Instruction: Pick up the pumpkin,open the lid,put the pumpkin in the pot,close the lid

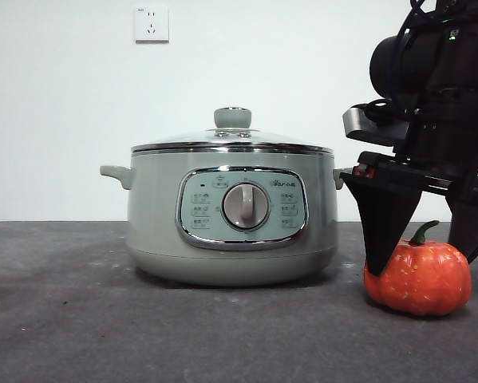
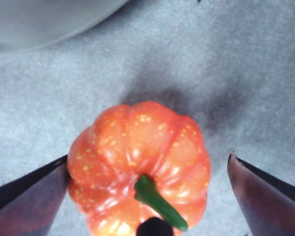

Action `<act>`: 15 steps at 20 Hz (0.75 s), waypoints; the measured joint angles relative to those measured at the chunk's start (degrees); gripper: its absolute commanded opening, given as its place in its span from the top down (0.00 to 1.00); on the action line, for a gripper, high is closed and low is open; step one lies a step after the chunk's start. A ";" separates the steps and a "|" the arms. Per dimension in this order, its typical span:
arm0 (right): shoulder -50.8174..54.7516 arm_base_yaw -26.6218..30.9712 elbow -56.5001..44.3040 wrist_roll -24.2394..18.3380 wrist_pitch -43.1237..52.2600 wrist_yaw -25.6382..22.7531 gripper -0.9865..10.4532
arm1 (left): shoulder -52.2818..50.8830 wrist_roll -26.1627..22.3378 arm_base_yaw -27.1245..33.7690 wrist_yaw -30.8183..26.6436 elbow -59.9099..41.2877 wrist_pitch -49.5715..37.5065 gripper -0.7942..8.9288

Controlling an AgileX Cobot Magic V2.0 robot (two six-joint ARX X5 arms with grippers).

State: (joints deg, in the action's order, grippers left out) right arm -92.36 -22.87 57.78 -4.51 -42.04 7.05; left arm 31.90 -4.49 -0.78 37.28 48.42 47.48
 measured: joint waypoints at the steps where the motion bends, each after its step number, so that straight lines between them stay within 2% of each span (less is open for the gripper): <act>1: -0.04 0.00 0.00 0.20 -0.11 0.13 0.94 | 0.00 0.00 0.00 0.00 0.00 0.00 0.07; 7: 2.49 0.00 0.07 0.31 -2.01 0.24 0.92 | 0.87 0.04 0.00 0.00 0.00 -1.14 0.08; 10: 10.82 0.00 0.07 1.09 -2.29 0.22 0.92 | 3.63 1.09 -0.57 -0.02 0.94 -3.15 0.08; 13: 21.03 0.00 0.07 2.01 -3.52 0.22 0.92 | 8.81 1.38 -3.43 -0.26 4.63 -7.34 0.08; 15: 27.54 0.00 0.07 2.99 -3.56 0.22 0.92 | 13.27 1.51 -6.19 -2.43 7.74 -10.12 0.08</act>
State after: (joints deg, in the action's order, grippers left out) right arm -64.82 -22.87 57.84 -1.52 -45.60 7.27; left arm 45.17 -2.98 -6.96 34.85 56.16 37.36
